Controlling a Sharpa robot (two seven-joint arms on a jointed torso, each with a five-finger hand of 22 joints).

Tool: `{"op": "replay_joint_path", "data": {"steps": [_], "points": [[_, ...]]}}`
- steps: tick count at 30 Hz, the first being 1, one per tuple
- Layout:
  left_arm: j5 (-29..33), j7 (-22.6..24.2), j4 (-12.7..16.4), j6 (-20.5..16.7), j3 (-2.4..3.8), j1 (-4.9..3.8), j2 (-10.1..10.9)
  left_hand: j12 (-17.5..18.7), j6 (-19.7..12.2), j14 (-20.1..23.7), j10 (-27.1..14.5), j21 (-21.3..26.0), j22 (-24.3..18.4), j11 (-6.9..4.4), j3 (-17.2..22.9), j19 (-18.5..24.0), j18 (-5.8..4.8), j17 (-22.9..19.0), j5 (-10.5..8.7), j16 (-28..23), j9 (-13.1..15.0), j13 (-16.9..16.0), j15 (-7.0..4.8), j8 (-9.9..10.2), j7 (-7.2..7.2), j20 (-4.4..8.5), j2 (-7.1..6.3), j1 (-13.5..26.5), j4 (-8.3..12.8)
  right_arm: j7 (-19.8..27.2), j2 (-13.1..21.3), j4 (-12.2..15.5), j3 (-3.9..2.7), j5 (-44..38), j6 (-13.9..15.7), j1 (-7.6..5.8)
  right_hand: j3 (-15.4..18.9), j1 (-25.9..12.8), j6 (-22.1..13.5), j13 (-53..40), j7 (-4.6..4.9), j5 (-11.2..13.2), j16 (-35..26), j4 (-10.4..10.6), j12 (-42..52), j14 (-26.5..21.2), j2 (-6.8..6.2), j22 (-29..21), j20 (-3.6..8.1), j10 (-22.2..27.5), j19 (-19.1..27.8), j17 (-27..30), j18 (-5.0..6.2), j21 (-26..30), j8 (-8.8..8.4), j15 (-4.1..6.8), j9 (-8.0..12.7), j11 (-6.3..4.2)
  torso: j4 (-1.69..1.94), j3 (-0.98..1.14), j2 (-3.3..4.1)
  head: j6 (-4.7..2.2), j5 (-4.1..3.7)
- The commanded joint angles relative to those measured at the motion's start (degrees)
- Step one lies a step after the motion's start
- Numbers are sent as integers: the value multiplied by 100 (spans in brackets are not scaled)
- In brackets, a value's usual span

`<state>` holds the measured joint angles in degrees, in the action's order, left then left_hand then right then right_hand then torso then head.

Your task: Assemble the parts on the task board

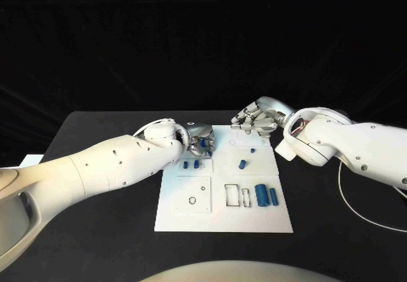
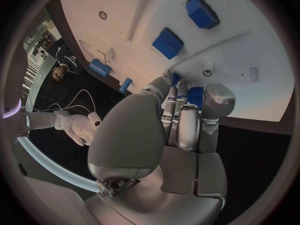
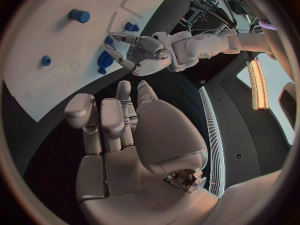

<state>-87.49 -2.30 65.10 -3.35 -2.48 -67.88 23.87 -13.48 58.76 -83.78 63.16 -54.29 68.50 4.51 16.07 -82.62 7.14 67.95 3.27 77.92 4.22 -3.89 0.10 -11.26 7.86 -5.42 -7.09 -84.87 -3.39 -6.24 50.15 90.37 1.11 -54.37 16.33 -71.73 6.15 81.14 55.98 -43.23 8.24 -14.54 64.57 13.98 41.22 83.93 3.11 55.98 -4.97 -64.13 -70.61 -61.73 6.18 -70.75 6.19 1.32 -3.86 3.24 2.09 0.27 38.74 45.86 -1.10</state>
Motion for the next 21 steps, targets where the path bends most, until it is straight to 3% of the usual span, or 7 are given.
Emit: {"op": "replay_joint_path", "data": {"steps": [1,8,12,13,15,19,21], "points": [[-86,-43,-46,96,3,31,-58,48,53,-75,47,-60,46,-1,66,-24,-75,-12,11,40,-6,6,-38,39,-1,10,26,43,10,75,-7,0,-1,9,77,3,-11,64,-43,41,10,-30,-115,15,-37,-26,-5,-114,-8,60,77,103,110,87,3,-19,-1,2,0,1,-1,8,4],[-135,-151,-126,198,3,72,-133,102,106,-85,109,-177,144,-6,178,-29,-90,2,10,70,-5,6,-42,72,0,15,33,36,36,100,-13,-7,-1,62,119,2,-6,127,-85,292,31,-26,-949,58,-234,-223,-10,-867,-27,152,465,815,236,658,-2,-36,-2,25,0,2,-1,13,8],[-151,-233,-134,350,4,80,-140,127,149,-85,183,-261,217,-16,315,-26,-100,-8,9,82,-5,-5,-52,98,3,22,62,-20,94,64,-13,-8,-1,144,170,1,-17,184,-155,546,77,-23,-2084,97,-482,-567,-11,-1970,-67,348,1070,1740,416,1525,-24,-93,1,74,0,4,0,22,2],[-153,-253,-135,376,4,81,-140,138,156,-83,193,-281,236,-16,356,-24,-103,-15,10,82,-5,-6,-52,107,5,23,69,-29,108,58,-11,-10,-1,157,191,1,-20,212,-196,658,100,-12,-2572,108,-578,-736,-24,-2174,-98,434,1183,2109,435,1756,-26,-125,-1,113,0,4,0,22,2],[-156,-296,-138,426,4,82,-139,160,171,-79,209,-298,259,-12,429,-15,-105,-25,11,85,-6,-7,-50,124,10,23,72,-30,131,60,-10,-16,-1,203,229,0,-29,248,-258,855,144,-4,-2862,136,-731,-839,-37,-2339,-148,572,1231,2219,435,2017,-5,-174,-7,156,1,3,1,25,-5],[-158,-377,-151,518,4,84,-136,194,188,-74,228,-329,296,-12,544,-2,-108,-38,10,90,-8,-10,-47,151,14,23,71,-40,179,132,-12,-35,-1,395,237,0,-122,380,-354,1492,307,42,-3763,156,-1434,-1532,-16,-2751,-318,1170,1641,2639,394,2733,42,-403,-11,366,-2,6,-4,29,-4],[-159,-416,-160,557,5,84,-133,220,194,-68,231,-341,317,-7,630,9,-108,-53,10,90,-10,-9,-44,171,19,21,73,-45,215,213,-17,-53,-1,556,208,-1,-201,457,-372,1986,367,72,-4382,133,-1797,-1755,-11,-3069,-444,1193,1788,3063,415,3233,102,-520,-13,465,2,4,-5,34,-10]]}}
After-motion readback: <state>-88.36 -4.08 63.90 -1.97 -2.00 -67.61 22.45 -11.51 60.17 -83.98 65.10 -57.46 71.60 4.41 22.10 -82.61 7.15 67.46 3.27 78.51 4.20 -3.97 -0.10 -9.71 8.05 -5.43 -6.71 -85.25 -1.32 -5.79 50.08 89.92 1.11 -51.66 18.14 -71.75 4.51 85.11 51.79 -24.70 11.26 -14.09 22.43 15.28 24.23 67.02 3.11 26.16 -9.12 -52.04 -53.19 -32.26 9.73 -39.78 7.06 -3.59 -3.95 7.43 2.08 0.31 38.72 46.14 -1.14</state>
